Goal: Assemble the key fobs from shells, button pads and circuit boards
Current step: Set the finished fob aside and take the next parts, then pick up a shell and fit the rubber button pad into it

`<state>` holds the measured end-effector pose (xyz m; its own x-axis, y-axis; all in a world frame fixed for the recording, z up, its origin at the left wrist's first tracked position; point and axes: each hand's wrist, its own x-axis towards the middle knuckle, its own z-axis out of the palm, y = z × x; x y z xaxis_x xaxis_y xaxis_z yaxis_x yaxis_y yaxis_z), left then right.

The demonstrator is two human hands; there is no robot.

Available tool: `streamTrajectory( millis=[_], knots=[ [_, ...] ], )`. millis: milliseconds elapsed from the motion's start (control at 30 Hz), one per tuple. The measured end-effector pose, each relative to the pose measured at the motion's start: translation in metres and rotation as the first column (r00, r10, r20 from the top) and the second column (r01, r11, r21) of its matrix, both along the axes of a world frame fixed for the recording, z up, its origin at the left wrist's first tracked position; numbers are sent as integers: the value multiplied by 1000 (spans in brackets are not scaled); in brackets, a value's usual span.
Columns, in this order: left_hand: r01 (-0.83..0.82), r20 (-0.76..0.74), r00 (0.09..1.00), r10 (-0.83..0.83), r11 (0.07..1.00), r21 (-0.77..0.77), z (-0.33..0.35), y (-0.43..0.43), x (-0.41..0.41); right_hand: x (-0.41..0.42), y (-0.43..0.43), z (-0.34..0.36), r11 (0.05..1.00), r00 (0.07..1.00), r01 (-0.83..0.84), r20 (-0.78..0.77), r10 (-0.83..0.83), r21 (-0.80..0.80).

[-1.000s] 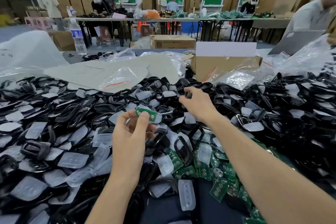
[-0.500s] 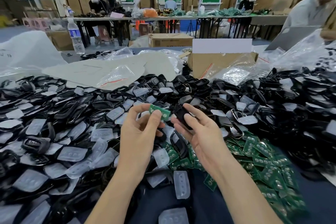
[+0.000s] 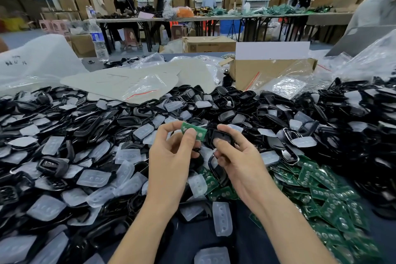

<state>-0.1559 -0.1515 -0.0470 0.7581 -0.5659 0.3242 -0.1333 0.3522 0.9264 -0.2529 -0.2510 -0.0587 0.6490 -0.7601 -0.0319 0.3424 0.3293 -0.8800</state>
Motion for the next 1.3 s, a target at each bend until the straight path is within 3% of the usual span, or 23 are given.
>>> streamTrajectory(
  millis=[233, 333, 500, 767, 867, 1000, 1300],
  knots=[
    [-17, 123, 992, 15, 1000, 10, 2, 1, -7, 2, 0, -3, 993, 994, -20, -110, 7, -115],
    [14, 170, 985, -24, 998, 57, -2, -1, -10, 1, 1, -1, 999, 997, -7, -82, 4, -35],
    [121, 101, 986, -130, 989, 89, -4, -2, -16, -2, 0, 2, 999, 1000, -15, 6, 15, 47],
    [38, 111, 993, -47, 996, 85, -2, -2, -10, 3, 3, -4, 994, 996, -82, -22, 81, -76],
    [13, 100, 995, -21, 997, 79, -2, -1, -8, 2, 4, -5, 972, 989, -95, -133, 67, -213],
    [-21, 137, 991, 10, 996, 82, 0, 0, -5, -1, 7, -3, 918, 989, -47, -146, -12, -393],
    [-97, 164, 984, 76, 987, 125, -3, 0, -3, 0, 8, -5, 874, 983, -72, -183, -20, -481]
  ],
)
